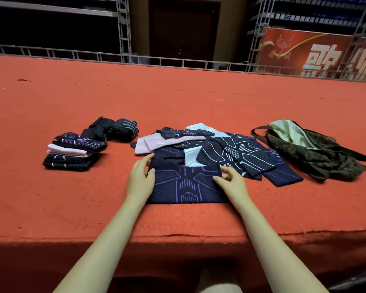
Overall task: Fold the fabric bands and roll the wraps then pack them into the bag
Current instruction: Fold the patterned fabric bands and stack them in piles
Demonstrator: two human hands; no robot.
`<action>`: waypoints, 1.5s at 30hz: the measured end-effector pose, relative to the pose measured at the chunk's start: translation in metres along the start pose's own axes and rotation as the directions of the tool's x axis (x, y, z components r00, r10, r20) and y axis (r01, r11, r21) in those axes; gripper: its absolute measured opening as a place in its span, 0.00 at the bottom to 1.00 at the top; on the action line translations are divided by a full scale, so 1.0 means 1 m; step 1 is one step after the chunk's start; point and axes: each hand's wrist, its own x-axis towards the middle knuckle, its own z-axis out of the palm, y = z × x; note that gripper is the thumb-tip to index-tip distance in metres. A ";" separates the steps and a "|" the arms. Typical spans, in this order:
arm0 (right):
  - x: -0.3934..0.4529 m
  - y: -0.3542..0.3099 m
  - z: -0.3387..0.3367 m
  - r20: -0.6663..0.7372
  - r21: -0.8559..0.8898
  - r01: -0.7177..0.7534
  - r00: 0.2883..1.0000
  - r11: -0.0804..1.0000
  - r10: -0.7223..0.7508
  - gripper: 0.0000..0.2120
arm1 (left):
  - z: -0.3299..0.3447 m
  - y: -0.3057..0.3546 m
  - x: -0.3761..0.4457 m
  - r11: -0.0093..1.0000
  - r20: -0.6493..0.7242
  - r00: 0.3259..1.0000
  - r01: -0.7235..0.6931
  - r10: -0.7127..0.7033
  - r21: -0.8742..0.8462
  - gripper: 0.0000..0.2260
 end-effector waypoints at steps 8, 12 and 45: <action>-0.008 -0.004 0.005 -0.087 -0.214 0.095 0.989 0.972 -0.116 0.08 | 0.003 -0.007 0.000 0.987 0.019 0.997 0.073 -0.077 0.145 0.16; -0.007 -0.029 0.010 -0.072 0.186 0.003 0.997 0.982 0.011 0.06 | 0.004 -0.007 -0.003 0.976 0.035 0.999 0.018 -0.027 0.218 0.13; -0.044 -0.024 0.028 -0.434 -0.054 -0.024 0.901 0.998 -0.002 0.18 | 0.023 0.015 -0.025 0.820 0.428 0.879 -0.397 0.211 0.411 0.14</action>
